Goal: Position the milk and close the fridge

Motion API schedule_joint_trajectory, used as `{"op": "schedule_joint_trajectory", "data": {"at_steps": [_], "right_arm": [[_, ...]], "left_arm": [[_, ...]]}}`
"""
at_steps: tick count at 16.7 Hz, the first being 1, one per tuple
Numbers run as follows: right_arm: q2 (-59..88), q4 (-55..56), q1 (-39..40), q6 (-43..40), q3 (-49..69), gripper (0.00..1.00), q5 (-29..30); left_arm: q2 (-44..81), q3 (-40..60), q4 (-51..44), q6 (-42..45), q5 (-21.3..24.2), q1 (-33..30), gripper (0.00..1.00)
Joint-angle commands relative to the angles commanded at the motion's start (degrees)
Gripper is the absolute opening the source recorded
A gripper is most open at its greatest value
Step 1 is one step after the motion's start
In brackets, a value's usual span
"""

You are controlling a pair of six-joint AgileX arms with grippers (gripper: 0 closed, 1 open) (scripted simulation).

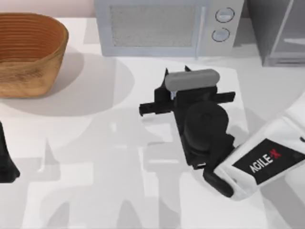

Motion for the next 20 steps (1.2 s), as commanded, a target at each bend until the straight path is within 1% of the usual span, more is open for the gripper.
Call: {"op": "schedule_joint_trajectory", "data": {"at_steps": [7,9,11,13,18,20], "right_arm": [[-25.75,-6.89,-30.7,-0.05,-17.9,0.0,-23.04],[-32.1,-8.56,-37.36,-0.08,-22.25,0.0,-28.75],[-36.3,-9.73,-41.57,-0.12,-25.37,0.0,-32.79],[-38.06,-10.26,-43.33,-0.14,-26.79,0.0,-34.53],[-37.79,-10.17,-43.25,-0.08,-26.49,0.0,-34.47],[-35.79,-10.28,-43.85,0.0,-24.54,0.0,-35.14]], "left_arm": [[0.0,0.0,0.0,0.0,0.0,0.0,1.0],[0.0,0.0,0.0,0.0,0.0,0.0,1.0],[0.0,0.0,0.0,0.0,0.0,0.0,1.0],[0.0,0.0,0.0,0.0,0.0,0.0,1.0],[0.0,0.0,0.0,0.0,0.0,0.0,1.0],[0.0,0.0,0.0,0.0,0.0,0.0,1.0]]}}
